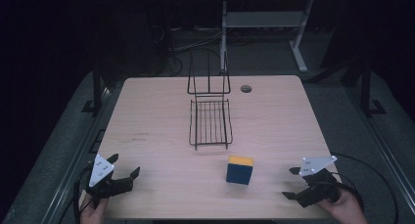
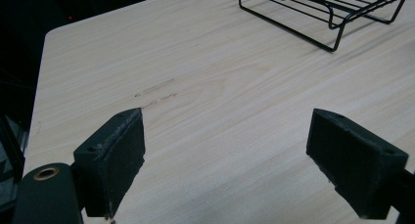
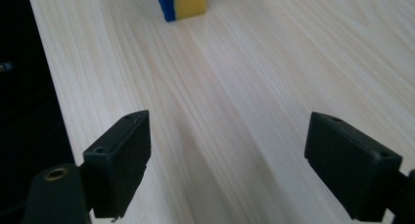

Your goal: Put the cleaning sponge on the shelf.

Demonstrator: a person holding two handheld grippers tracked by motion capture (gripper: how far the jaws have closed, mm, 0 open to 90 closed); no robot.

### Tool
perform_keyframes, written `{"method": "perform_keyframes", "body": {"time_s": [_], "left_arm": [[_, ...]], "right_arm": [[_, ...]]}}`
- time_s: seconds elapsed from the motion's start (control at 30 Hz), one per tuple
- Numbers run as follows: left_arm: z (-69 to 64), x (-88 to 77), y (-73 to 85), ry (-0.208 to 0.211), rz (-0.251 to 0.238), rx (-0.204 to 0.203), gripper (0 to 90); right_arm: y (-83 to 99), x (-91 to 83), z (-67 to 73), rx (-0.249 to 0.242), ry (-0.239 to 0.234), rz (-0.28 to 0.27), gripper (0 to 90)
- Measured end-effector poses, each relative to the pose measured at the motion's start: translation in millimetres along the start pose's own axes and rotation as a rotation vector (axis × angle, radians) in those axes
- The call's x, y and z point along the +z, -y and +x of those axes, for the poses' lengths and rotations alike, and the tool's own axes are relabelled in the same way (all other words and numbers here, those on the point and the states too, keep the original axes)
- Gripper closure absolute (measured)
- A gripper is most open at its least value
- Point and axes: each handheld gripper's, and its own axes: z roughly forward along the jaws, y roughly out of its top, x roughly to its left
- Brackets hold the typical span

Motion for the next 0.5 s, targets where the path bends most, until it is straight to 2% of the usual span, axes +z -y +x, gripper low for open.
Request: {"method": "perform_keyframes", "body": {"time_s": [0.5], "left_arm": [[-0.2,-1.2,-1.1,0.001,-0.005,0.004,13.9]], "right_arm": [[-46.2,17.0,7.5,-0.099,-0.059,-0.013,17.3]]}}
